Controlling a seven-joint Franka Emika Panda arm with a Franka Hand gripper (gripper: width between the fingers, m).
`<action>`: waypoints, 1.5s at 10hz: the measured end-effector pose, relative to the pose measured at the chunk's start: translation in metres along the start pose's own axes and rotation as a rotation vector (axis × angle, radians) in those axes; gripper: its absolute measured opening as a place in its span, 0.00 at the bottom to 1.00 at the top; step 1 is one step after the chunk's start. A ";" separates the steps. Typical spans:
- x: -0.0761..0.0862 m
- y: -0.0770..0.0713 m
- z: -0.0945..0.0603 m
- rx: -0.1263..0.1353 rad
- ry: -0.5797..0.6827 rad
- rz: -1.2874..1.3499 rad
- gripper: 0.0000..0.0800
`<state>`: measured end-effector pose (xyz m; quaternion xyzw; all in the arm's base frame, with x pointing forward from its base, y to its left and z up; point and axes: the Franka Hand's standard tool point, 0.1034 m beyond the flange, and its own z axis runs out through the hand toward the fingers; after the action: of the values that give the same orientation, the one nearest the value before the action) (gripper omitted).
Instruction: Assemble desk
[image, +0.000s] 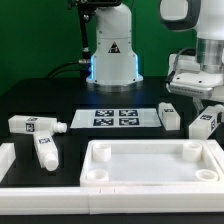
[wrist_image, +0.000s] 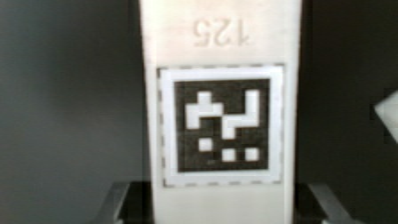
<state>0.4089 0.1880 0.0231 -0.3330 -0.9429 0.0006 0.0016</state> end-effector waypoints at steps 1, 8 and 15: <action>0.011 -0.008 0.006 0.007 0.013 -0.012 0.36; 0.004 -0.009 -0.011 0.033 -0.014 0.136 0.76; -0.089 0.024 -0.057 0.011 -0.112 0.563 0.81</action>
Offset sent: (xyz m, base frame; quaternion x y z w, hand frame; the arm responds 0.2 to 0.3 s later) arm 0.0000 0.0000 0.0000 0.0000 0.0000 0.0000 1.0000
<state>0.4935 0.1507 0.0793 -0.5810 -0.8121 0.0246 -0.0488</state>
